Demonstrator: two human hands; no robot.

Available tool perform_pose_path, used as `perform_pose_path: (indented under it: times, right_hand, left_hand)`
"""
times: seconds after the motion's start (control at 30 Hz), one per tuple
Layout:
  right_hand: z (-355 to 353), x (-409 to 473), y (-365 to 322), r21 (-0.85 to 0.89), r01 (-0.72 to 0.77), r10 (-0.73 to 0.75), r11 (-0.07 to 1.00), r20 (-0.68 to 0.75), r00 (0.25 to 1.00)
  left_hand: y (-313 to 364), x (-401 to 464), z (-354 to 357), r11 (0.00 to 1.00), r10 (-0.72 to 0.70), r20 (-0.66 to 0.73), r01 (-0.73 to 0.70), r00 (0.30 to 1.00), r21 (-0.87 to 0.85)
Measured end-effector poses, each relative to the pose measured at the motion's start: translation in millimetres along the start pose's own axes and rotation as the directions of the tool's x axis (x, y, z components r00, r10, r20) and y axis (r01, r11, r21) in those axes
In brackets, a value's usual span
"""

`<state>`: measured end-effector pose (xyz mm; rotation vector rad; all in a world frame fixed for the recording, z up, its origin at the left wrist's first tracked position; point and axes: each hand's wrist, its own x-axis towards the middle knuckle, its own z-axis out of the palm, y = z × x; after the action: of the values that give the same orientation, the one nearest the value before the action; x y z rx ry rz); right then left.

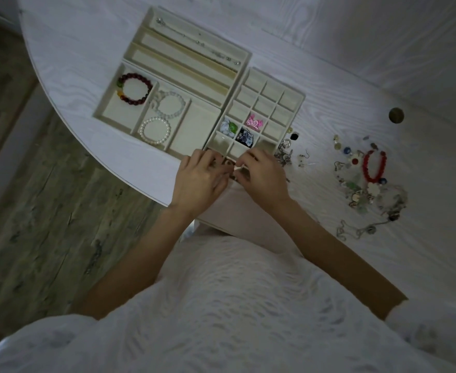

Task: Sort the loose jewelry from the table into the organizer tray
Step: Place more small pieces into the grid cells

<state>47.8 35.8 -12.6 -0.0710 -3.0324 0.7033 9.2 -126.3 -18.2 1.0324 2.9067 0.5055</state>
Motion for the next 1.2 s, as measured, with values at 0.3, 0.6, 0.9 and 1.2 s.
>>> perform_pose_path:
  times: [0.3,0.6,0.9,1.2]
  right_hand:
    - [2,7,-4,-0.111,0.004,-0.003,0.994,0.007,1.000]
    - [3,3,-3,-0.077,0.016,-0.020,0.997,-0.049,0.999]
    - [3,10,-14,-0.132,0.016,-0.018,0.991,-0.007,1.000]
    - [11,-3,-9,-0.051,-0.175,0.175,0.983,-0.006,0.984]
  left_hand:
    - [-1,3,3,0.998,0.006,0.010,-0.007,1.000,0.060]
    - [-6,-5,6,0.997,0.019,-0.009,-0.018,1.000,0.078]
    - [-8,-7,4,0.995,0.046,-0.035,-0.042,0.998,0.091]
    - [4,-10,4,0.996,0.015,-0.064,-0.009,0.998,0.088]
